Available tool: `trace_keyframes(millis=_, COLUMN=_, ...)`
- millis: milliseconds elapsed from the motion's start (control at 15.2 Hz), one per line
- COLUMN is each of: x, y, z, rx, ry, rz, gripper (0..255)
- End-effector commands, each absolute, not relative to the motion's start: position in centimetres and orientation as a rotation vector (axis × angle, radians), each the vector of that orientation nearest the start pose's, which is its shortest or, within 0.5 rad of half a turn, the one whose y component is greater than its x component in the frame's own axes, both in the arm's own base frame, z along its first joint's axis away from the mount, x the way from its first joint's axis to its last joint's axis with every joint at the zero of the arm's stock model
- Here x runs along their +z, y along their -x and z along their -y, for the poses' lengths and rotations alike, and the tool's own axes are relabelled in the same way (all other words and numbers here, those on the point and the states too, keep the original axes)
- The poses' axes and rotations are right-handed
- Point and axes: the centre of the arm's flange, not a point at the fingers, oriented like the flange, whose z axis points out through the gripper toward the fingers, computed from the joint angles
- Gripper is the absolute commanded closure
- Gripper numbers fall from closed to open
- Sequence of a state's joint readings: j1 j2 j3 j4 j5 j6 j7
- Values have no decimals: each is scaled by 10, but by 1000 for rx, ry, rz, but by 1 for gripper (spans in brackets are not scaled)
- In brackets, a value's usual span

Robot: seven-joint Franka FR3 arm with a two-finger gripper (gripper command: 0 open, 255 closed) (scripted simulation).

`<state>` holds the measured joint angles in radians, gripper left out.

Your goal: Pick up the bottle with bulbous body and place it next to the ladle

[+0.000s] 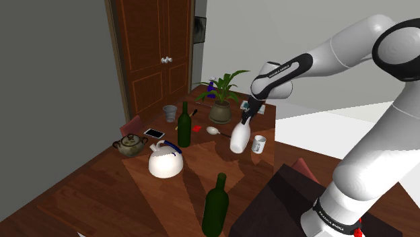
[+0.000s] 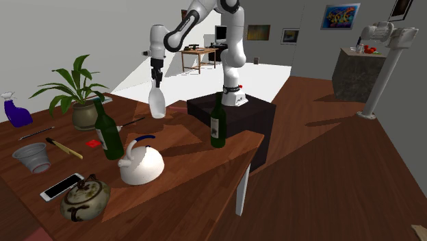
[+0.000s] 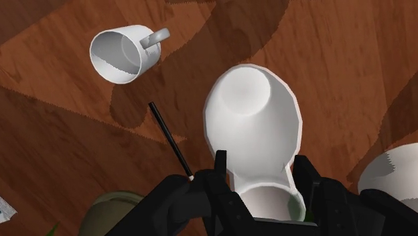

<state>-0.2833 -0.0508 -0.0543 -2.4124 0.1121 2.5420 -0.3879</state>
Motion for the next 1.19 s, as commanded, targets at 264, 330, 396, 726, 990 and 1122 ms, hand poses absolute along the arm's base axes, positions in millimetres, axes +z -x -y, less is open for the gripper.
trace_keyframes(millis=264, x=316, y=-473, z=168, rx=-306, ry=3121, rz=-58, gripper=255)
trace_keyframes(millis=330, x=311, y=-473, z=168, rx=-306, ry=3121, rz=-58, gripper=255)
trace_keyframes(millis=396, x=306, y=-473, z=168, rx=-306, ry=3121, rz=-58, gripper=255)
trace_keyframes(millis=726, x=282, y=-473, z=168, rx=-306, ry=3121, rz=-58, gripper=255)
trace_keyframes(millis=990, x=282, y=-473, z=168, rx=-306, ry=3121, rz=-58, gripper=255)
trace_keyframes(millis=1122, x=282, y=-473, z=168, rx=-306, ry=3121, rz=-58, gripper=255)
